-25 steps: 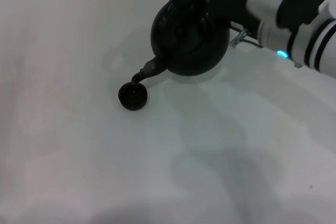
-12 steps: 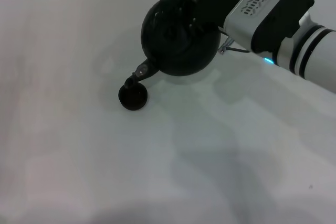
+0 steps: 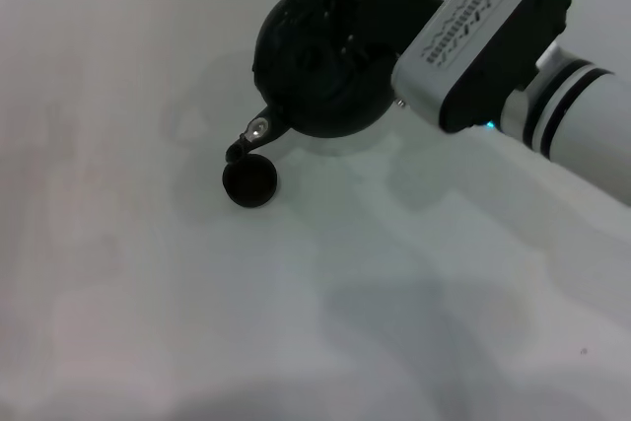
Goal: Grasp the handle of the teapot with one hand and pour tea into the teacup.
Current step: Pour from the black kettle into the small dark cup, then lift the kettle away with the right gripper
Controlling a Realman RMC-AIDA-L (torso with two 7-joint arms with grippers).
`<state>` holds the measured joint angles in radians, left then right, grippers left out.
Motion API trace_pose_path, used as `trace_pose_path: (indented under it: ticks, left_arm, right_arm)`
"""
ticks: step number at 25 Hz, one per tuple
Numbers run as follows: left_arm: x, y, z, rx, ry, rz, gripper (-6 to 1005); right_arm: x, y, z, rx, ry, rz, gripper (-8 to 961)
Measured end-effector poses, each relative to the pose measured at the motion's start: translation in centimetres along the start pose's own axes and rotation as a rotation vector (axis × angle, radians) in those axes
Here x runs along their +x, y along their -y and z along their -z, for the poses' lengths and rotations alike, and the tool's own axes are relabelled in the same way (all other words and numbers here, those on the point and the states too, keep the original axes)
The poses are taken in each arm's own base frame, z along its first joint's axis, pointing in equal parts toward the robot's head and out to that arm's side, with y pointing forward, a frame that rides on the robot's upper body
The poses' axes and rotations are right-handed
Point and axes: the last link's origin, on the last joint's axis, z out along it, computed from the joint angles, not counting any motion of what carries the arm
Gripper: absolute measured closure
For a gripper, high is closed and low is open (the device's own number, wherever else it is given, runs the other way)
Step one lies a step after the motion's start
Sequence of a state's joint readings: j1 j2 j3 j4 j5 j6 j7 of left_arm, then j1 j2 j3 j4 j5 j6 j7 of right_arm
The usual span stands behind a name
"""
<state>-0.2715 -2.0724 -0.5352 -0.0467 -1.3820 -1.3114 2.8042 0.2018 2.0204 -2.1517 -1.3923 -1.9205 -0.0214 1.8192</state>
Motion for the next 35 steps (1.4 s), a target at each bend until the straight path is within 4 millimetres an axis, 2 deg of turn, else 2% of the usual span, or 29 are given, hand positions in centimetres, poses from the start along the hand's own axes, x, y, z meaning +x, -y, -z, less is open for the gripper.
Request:
trace_pose_path:
  ticks: [18, 35]
  left_arm:
    - [0.0, 0.0, 0.0, 0.000, 0.000, 0.001, 139]
    - [0.0, 0.0, 0.0, 0.000, 0.000, 0.000, 140]
  right_arm:
    - [0.6, -0.8, 0.1, 0.068, 0.003, 0.091, 800]
    - [0.2, -1.7, 0.4, 0.105, 0.026, 0.188, 816]
